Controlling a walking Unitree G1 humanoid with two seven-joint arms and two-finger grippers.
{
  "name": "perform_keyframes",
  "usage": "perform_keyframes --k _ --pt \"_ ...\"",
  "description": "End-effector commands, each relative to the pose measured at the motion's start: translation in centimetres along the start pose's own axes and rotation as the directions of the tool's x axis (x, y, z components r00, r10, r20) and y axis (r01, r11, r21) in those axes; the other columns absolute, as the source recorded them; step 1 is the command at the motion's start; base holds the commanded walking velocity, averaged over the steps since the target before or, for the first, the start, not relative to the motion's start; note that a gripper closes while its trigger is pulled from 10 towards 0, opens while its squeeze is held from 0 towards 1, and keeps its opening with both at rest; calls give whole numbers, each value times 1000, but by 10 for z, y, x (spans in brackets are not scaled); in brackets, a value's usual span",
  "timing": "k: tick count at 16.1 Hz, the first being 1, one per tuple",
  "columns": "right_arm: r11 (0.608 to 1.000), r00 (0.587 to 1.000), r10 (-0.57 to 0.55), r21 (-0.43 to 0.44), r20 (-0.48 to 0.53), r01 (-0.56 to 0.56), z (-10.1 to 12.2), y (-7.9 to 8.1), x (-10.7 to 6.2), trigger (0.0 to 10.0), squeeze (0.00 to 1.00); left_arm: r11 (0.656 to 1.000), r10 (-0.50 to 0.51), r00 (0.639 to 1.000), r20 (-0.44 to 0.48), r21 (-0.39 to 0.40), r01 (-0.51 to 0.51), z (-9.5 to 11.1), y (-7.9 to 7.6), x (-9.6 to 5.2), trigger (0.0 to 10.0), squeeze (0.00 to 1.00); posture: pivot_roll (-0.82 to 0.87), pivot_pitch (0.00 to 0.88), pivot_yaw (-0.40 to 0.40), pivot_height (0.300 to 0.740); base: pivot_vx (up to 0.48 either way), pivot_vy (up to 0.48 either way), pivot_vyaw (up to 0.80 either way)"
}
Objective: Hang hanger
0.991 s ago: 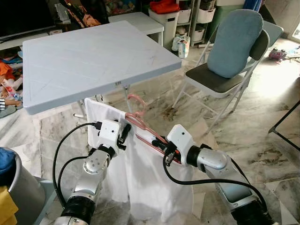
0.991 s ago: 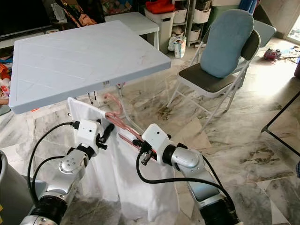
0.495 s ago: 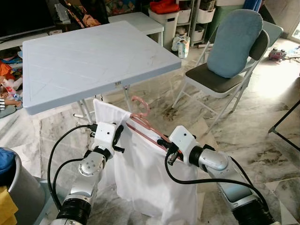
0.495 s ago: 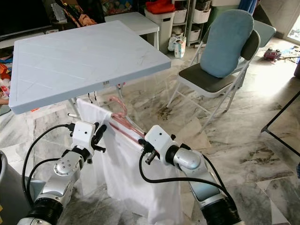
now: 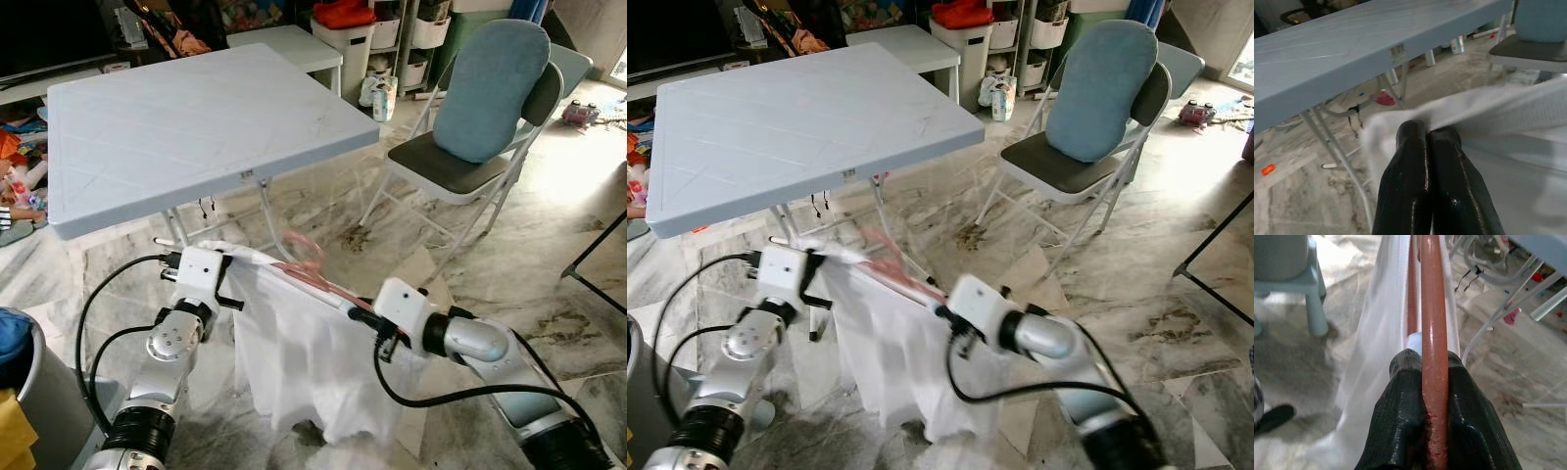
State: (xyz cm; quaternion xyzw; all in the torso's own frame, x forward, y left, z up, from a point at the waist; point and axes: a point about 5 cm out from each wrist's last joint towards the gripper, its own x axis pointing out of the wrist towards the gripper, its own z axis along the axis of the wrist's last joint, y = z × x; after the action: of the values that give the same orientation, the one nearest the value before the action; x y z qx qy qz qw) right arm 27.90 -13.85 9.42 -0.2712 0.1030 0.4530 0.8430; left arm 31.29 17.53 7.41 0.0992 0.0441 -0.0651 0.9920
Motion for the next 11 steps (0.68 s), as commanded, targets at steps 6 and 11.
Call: perform_keyframes --k 6,11 --pt "986 973 -89 -158 -212 56 -30 -34 -23 10000 0 995 99 994 39 5 -99 8 16 1 0 0 -165 0 32 731 0 0 0" --pt "969 908 -138 -243 -396 42 -62 -39 -35 10000 0 995 100 993 55 -6 -100 13 16 4 0 0 -167 0 31 731 0 0 0"
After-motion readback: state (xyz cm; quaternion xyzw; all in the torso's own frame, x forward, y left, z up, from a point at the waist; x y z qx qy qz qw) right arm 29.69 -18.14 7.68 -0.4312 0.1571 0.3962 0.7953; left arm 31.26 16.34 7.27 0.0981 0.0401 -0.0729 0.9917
